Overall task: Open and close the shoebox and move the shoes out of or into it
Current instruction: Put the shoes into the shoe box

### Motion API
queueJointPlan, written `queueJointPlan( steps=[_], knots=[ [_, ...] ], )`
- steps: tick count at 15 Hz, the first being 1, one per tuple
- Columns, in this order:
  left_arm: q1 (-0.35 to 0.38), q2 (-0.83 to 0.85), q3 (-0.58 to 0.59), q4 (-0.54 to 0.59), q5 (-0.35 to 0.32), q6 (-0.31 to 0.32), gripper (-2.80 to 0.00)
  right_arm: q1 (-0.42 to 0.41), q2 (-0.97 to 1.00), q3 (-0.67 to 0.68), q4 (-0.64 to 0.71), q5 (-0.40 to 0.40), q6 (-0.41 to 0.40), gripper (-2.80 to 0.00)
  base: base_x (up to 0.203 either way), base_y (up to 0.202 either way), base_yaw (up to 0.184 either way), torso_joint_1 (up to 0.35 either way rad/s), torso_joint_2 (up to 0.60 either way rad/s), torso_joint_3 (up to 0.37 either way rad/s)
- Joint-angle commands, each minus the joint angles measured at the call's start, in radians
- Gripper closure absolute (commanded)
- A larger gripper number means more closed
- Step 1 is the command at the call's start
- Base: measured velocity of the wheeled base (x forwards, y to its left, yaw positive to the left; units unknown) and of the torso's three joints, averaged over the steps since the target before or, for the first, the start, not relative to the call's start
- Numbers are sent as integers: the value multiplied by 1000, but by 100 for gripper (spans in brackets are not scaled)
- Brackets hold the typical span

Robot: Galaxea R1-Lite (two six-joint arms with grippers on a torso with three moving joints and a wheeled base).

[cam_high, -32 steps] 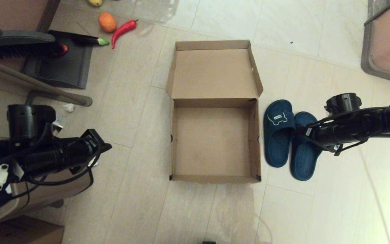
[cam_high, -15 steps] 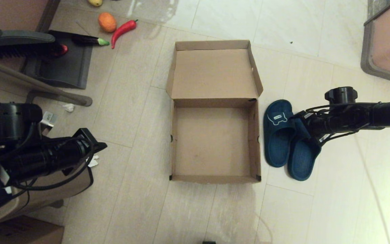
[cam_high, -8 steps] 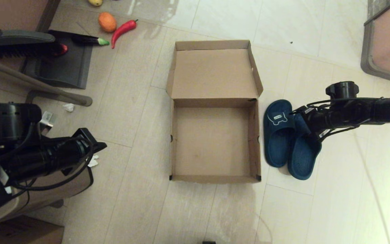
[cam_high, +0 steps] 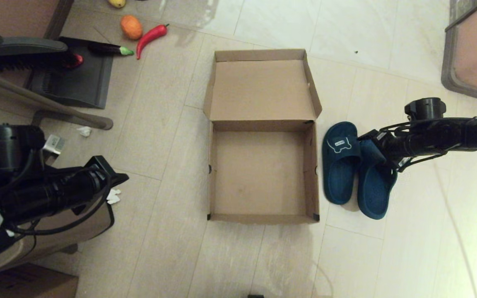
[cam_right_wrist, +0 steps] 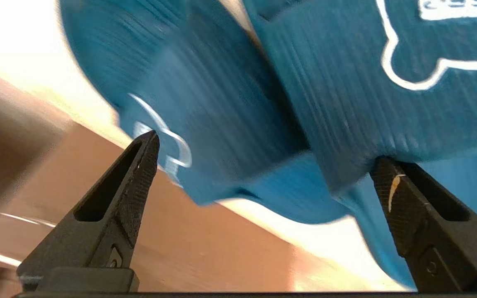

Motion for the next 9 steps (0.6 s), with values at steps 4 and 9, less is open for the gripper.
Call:
queueJointPlan(
  steps=[4,9],
  knots=[
    [-1,-3,-1,-1,-1,-5,0,-6,-46,119,27,-3,-144,-280,0,0,0,0,0,0],
    [-2,0,-3,-1,-1,-3,0,51,-90,257,2,-40,-347,-280,0,0,0,0,0,0]
  ],
)
